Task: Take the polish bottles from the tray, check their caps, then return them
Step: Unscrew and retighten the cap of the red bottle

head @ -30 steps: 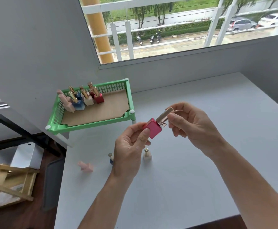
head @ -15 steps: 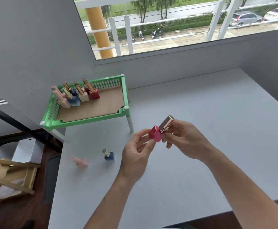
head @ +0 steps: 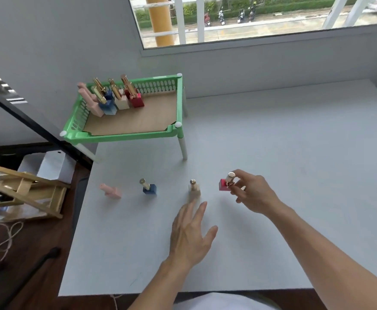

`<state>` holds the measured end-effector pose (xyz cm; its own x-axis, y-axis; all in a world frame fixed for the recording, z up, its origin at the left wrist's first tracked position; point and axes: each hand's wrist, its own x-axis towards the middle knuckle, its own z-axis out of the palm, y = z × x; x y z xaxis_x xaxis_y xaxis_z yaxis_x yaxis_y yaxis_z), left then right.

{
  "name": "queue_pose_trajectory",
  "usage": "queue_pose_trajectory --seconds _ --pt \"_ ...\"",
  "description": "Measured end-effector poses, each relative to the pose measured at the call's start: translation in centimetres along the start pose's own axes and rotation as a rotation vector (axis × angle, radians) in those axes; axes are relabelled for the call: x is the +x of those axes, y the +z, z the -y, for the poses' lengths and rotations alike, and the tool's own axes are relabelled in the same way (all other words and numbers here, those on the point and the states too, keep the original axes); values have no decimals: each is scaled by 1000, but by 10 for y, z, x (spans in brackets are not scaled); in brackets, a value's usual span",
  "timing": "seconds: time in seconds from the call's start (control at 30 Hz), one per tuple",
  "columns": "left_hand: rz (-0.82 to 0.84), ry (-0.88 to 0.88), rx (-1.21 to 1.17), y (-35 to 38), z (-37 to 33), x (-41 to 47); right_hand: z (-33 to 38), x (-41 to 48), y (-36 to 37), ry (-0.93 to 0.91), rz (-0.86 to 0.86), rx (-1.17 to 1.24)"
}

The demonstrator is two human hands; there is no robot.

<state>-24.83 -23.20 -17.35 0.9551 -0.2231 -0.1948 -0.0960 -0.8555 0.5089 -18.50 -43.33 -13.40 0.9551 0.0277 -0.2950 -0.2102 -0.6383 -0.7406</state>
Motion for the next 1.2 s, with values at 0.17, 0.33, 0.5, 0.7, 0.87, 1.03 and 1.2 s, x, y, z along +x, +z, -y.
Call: queue_pose_trajectory --seconds 0.17,0.33,0.5,0.7,0.87,1.03,1.2 --pt "22 -39 130 12 10 -1 -10 9 6 -13 25 -78" --pt "16 -38 179 15 10 2 -16 12 8 -4 33 -103" --pt "25 -23 176 15 9 6 -17 15 10 17 33 -119" --pt "42 0 182 13 12 9 -18 10 14 49 17 -110" --pt "53 45 186 9 19 10 -24 -8 26 132 -95 -85" --pt "60 80 183 3 35 5 -22 -27 49 170 -189 -104" --pt "61 91 176 -7 55 -2 -8 -40 75 151 -214 -141"
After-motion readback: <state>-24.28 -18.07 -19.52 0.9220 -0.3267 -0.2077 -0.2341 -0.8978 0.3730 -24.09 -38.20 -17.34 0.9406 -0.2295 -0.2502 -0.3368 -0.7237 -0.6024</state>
